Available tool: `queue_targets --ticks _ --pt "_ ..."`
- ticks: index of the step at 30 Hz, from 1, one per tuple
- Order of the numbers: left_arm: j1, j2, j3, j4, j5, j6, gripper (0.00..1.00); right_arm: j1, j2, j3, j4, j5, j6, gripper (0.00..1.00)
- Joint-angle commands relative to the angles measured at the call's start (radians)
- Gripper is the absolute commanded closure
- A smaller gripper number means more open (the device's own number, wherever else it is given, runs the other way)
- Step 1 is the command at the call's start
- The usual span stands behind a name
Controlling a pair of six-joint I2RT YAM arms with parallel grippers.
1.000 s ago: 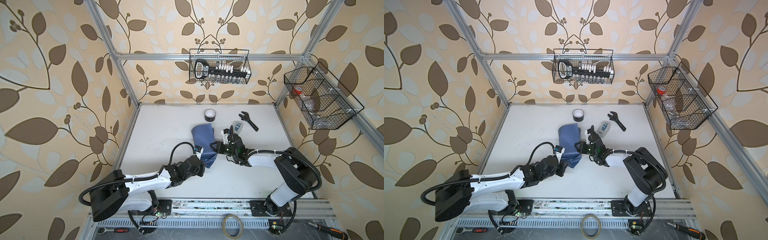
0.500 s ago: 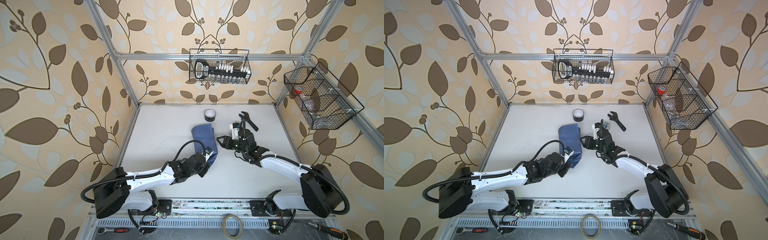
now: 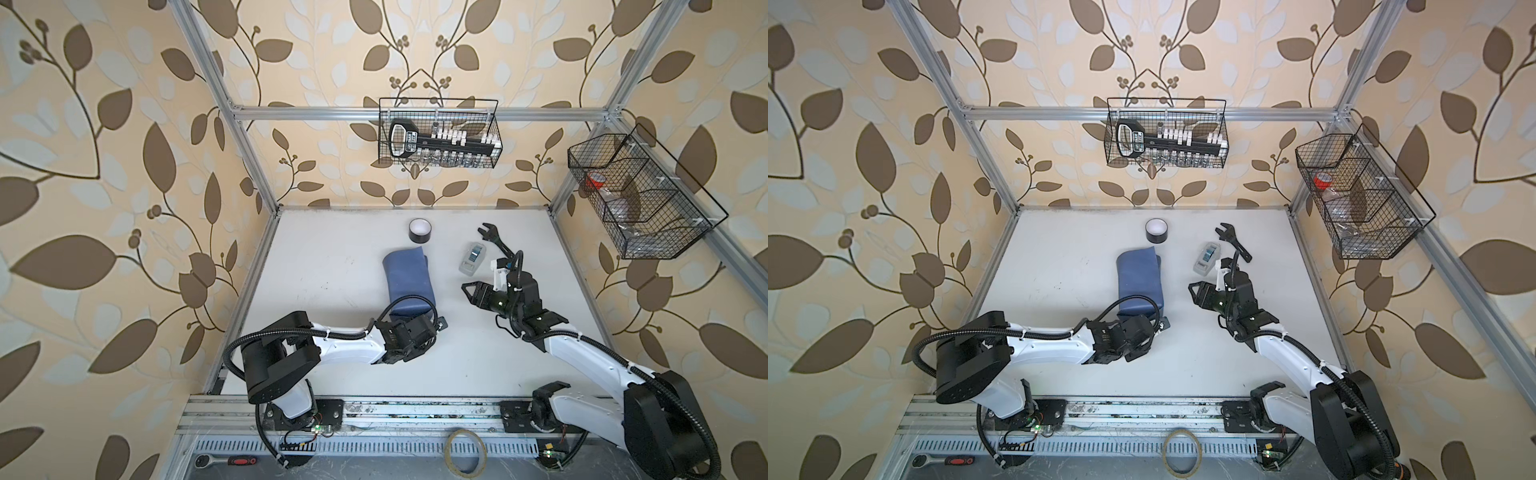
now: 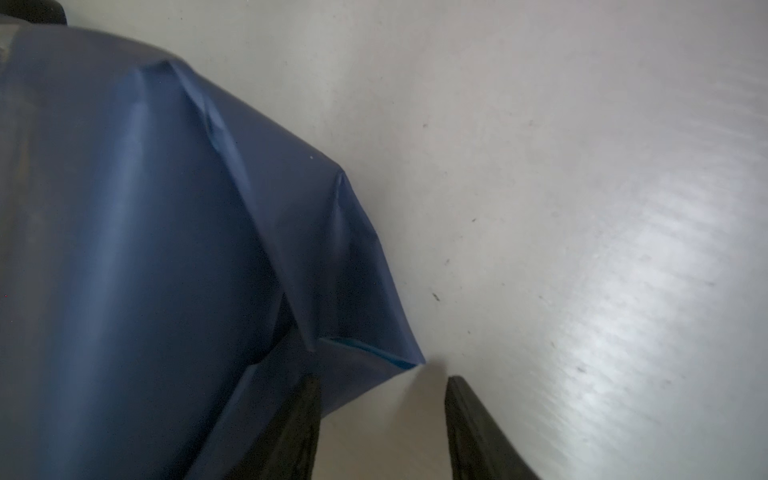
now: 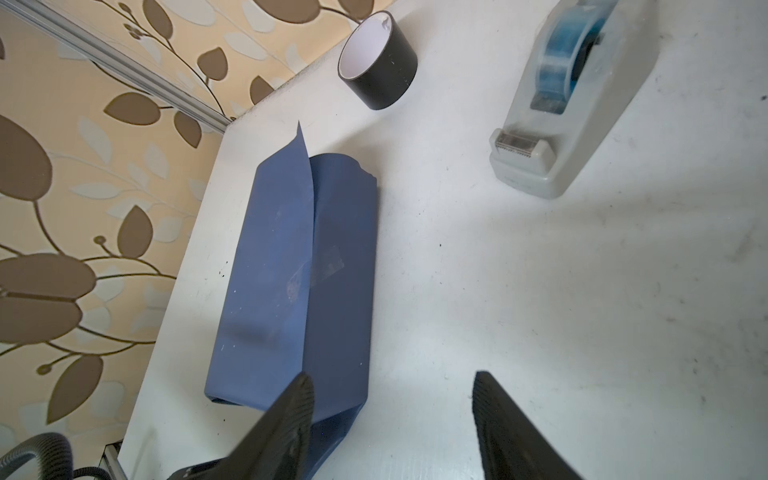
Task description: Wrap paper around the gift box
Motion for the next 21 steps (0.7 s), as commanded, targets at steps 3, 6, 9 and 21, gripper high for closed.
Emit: queue_targets --ticks 3,6,9,21 --pt "-0.003 0.044 0.070 -0.022 -0.025 0.037 0.49 -0.005 -0.004 -0.025 0.006 -0.033 -0.014 0.38" --pt "-0.007 0.073 0.085 -0.024 -0.025 0.041 0.50 -0.005 0.002 -0.025 0.010 -0.039 -0.013 0.38" --pt "-0.009 0.103 0.105 -0.036 -0.031 0.042 0.54 -0.006 0.001 -0.029 0.011 -0.034 -0.014 0.38" --pt "-0.010 0.099 0.104 -0.037 -0.072 0.041 0.77 -0.008 -0.011 -0.044 0.010 -0.033 -0.012 0.38"
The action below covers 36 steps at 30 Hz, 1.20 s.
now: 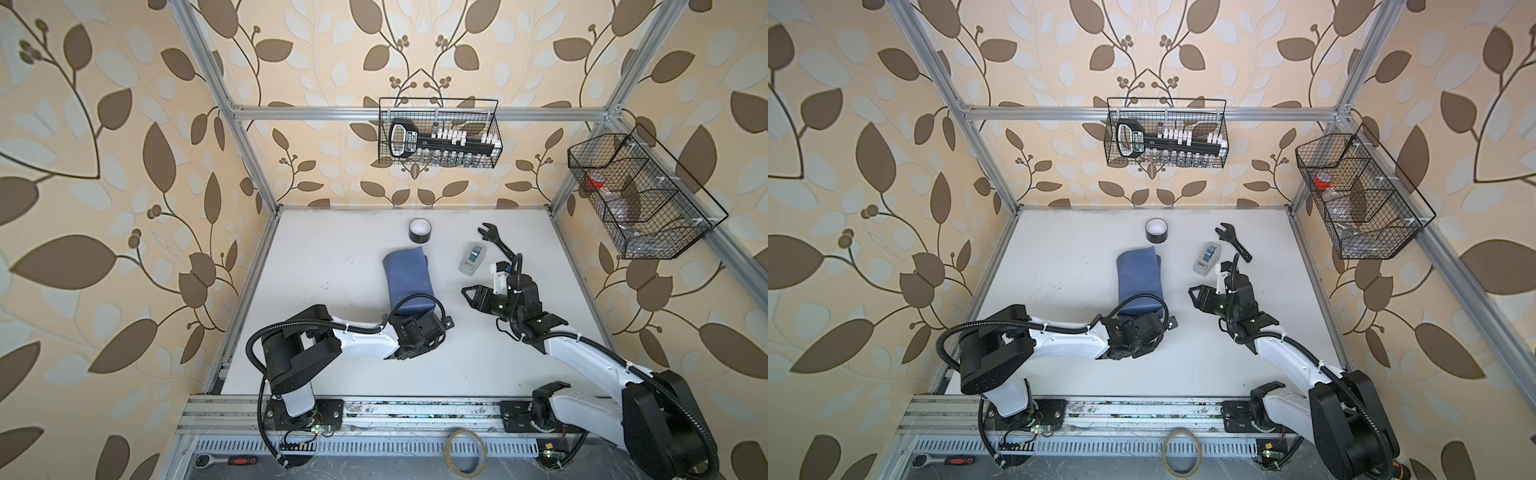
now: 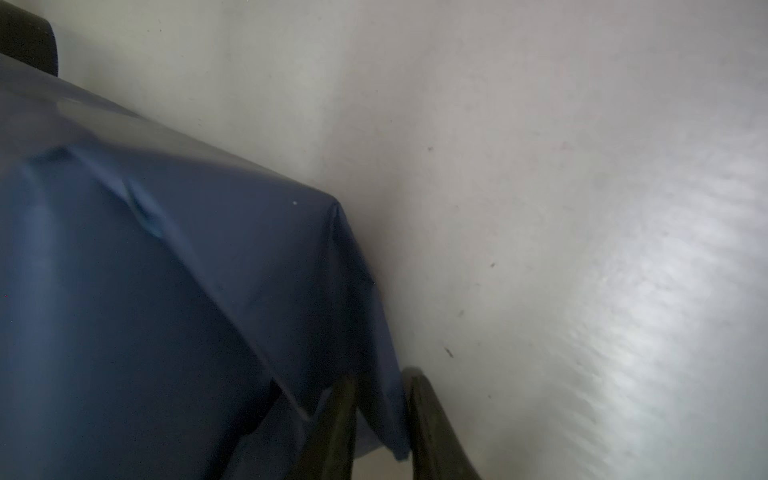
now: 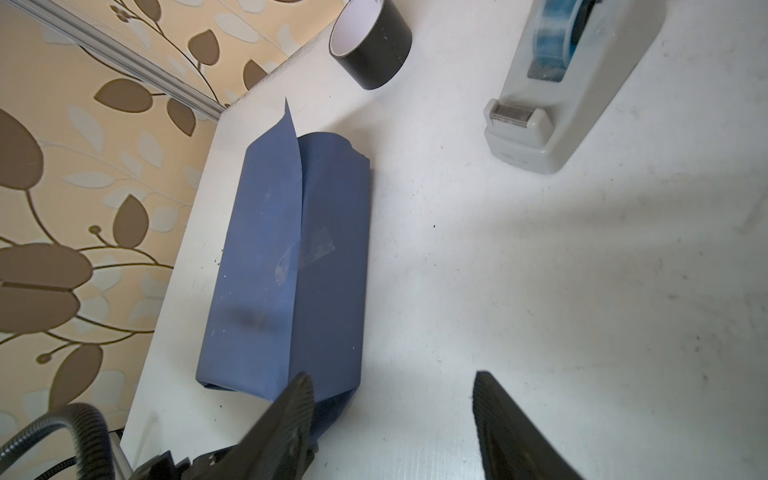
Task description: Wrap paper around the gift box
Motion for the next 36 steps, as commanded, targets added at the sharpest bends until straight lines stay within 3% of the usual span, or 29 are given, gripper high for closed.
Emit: queue_targets --ticks 1,14,25,36 --pt "-0.010 -0.024 0.007 -0.008 -0.030 0.005 0.79 -0.003 -0.011 -0.017 0.006 -0.012 -0.014 0.38" --pt "-0.007 -0.091 -0.014 0.020 -0.043 0.009 1.00 0.008 0.004 -0.072 0.042 -0.014 -0.007 0.38" --pt "0.018 -0.172 -0.005 0.005 0.015 0.062 1.00 0.057 0.062 -0.073 0.077 -0.006 0.000 0.37" --pt "0.019 -0.142 -0.006 0.006 0.029 0.069 1.00 0.092 0.292 0.148 0.155 -0.125 0.033 0.25"
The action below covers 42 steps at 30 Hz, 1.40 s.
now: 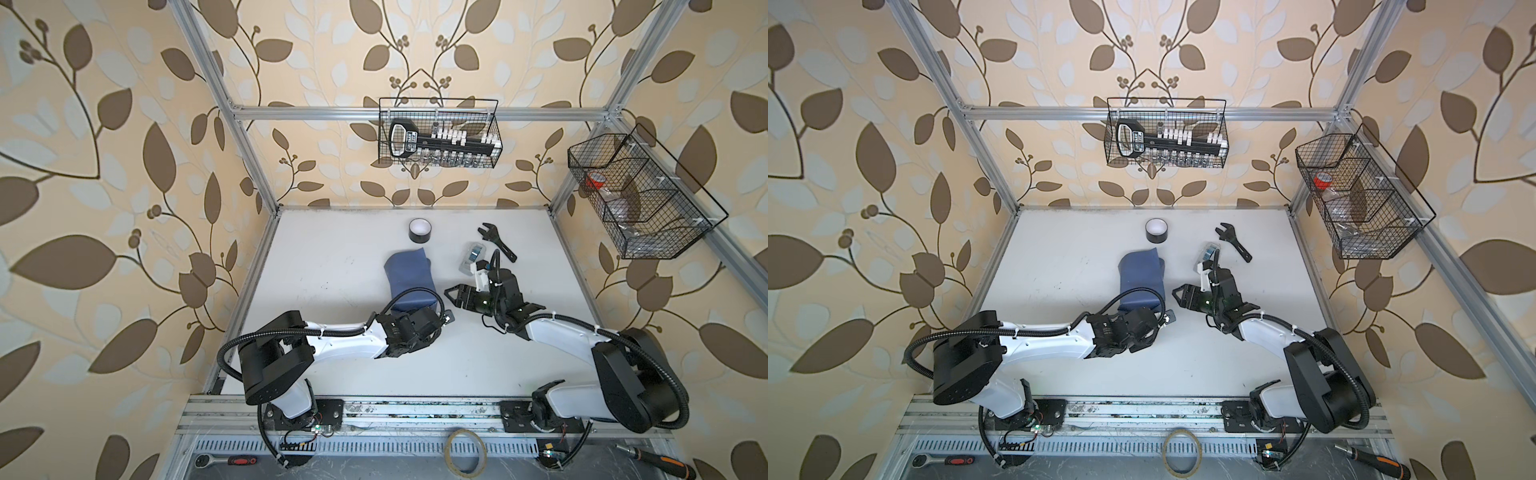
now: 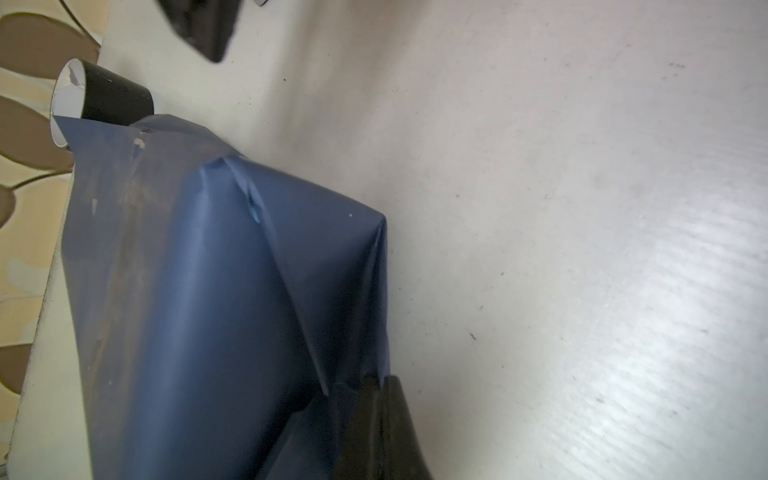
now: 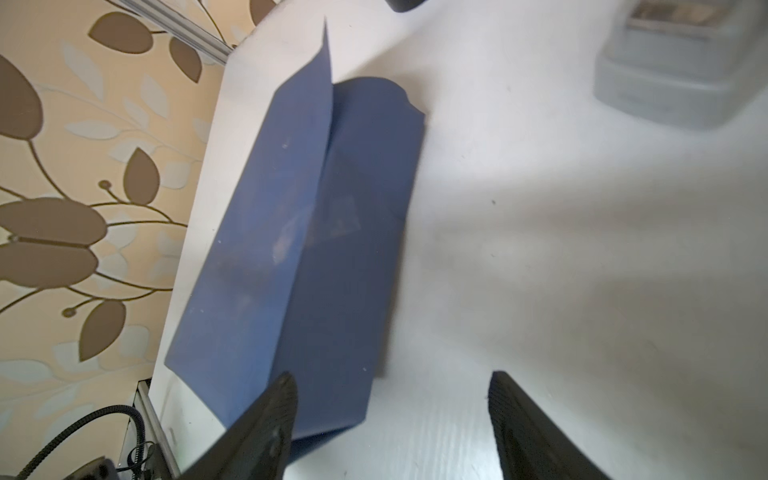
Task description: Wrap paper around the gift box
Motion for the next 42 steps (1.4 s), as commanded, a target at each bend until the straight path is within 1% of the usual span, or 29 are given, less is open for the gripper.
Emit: queue_targets --ticks 1,7,12,16,21,27,34,37,42 --pt "0.010 -0.003 0.002 0.015 0.019 0.017 1.00 0.018 0.056 0.068 0.057 -0.050 0.013 0.25" --pt "0.011 -0.006 -0.011 0.024 0.020 0.023 1.00 0.055 0.181 0.161 0.059 -0.081 0.002 0.24" --pt "0.012 -0.019 -0.012 0.035 0.032 0.035 1.00 0.072 0.230 0.152 0.044 -0.080 -0.017 0.24" --pt "0.013 -0.025 0.005 0.023 0.050 0.060 1.00 0.077 0.223 0.120 -0.002 -0.037 -0.058 0.26" --pt "0.013 -0.010 0.050 -0.016 0.055 0.122 1.00 0.078 0.190 0.049 -0.025 0.003 -0.091 0.29" --pt "0.016 0.025 0.072 -0.007 0.070 0.191 1.00 0.078 0.174 -0.011 -0.008 0.003 -0.092 0.30" --pt "0.021 0.049 0.082 0.016 0.068 0.248 1.00 0.077 0.178 -0.016 -0.008 -0.008 -0.097 0.31" --pt "0.038 0.033 0.072 0.027 0.099 0.246 1.00 0.073 0.167 -0.015 -0.012 -0.009 -0.100 0.31" --pt "0.062 -0.028 0.034 0.063 0.184 0.235 1.00 0.075 0.158 -0.011 -0.025 0.000 -0.118 0.32"
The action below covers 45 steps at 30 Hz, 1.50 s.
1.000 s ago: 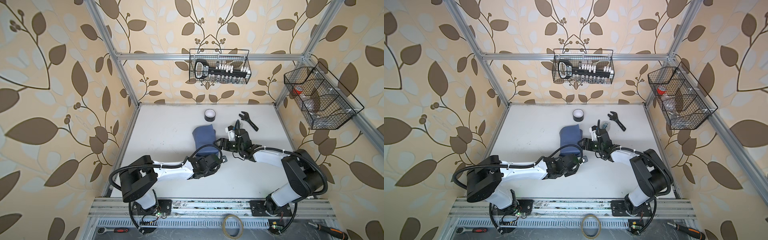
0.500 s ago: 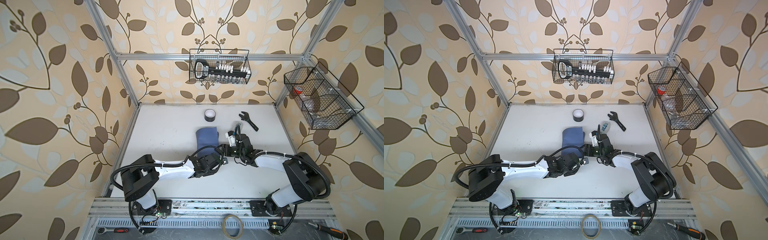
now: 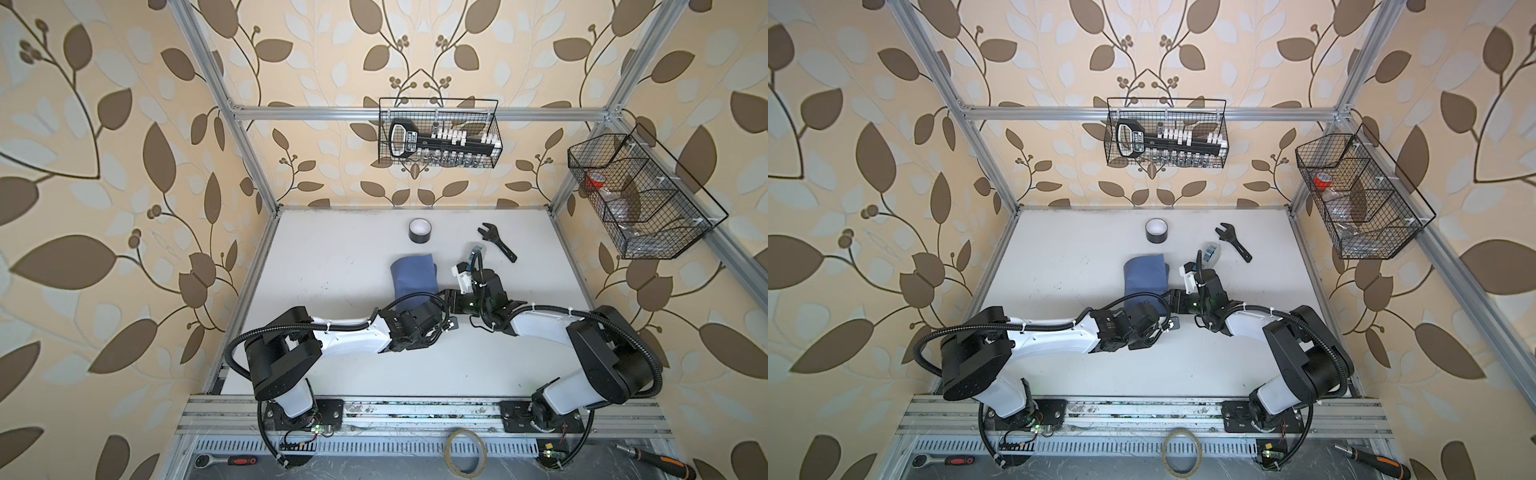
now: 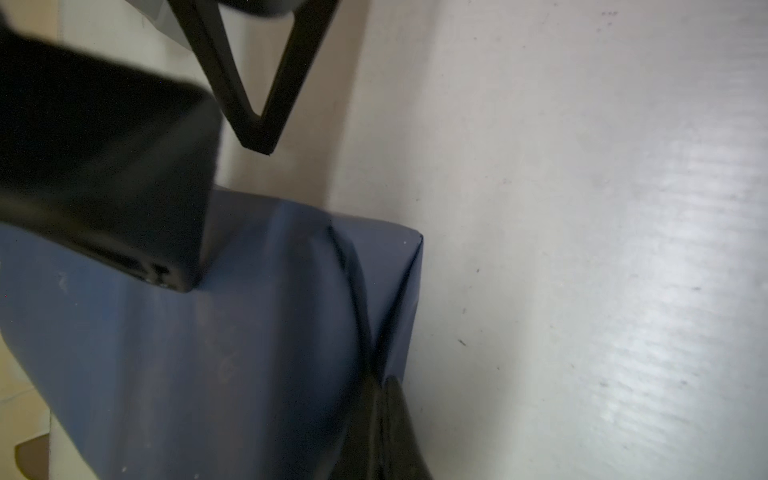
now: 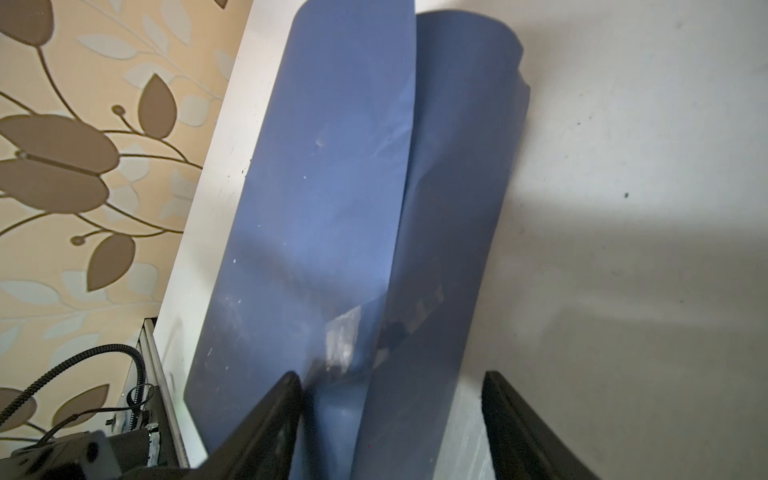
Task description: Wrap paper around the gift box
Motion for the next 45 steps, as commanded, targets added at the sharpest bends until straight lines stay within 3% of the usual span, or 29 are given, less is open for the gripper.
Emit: queue_targets --ticks 1,13,20,26,33,37,40,45 --pt "0.017 -0.076 -0.005 0.069 0.083 0.011 1.00 0.001 0.013 -0.035 -0.128 0.061 -0.049 0.32" --pt "0.024 -0.064 0.025 -0.008 0.088 0.033 1.00 -0.003 -0.021 -0.023 -0.161 0.057 -0.081 0.32" --pt "0.029 -0.078 0.005 0.005 0.115 0.017 1.00 -0.018 -0.184 -0.028 -0.208 0.052 -0.115 0.28" --pt "0.035 -0.089 -0.002 0.015 0.141 0.011 1.00 -0.027 -0.342 -0.124 -0.235 0.101 -0.125 0.26" --pt "0.044 -0.099 -0.008 0.023 0.163 0.002 1.00 0.044 -0.467 -0.353 -0.030 0.194 -0.089 0.23" --pt "0.049 -0.109 -0.013 0.029 0.177 -0.003 1.00 0.158 -0.488 -0.453 0.141 0.285 -0.111 0.22" --pt "0.053 -0.112 -0.012 0.030 0.185 -0.004 1.00 0.253 -0.454 -0.503 0.284 0.385 -0.156 0.21" --pt "0.058 -0.116 -0.014 0.032 0.199 -0.007 1.00 0.303 -0.289 -0.516 0.486 0.420 -0.242 0.17"
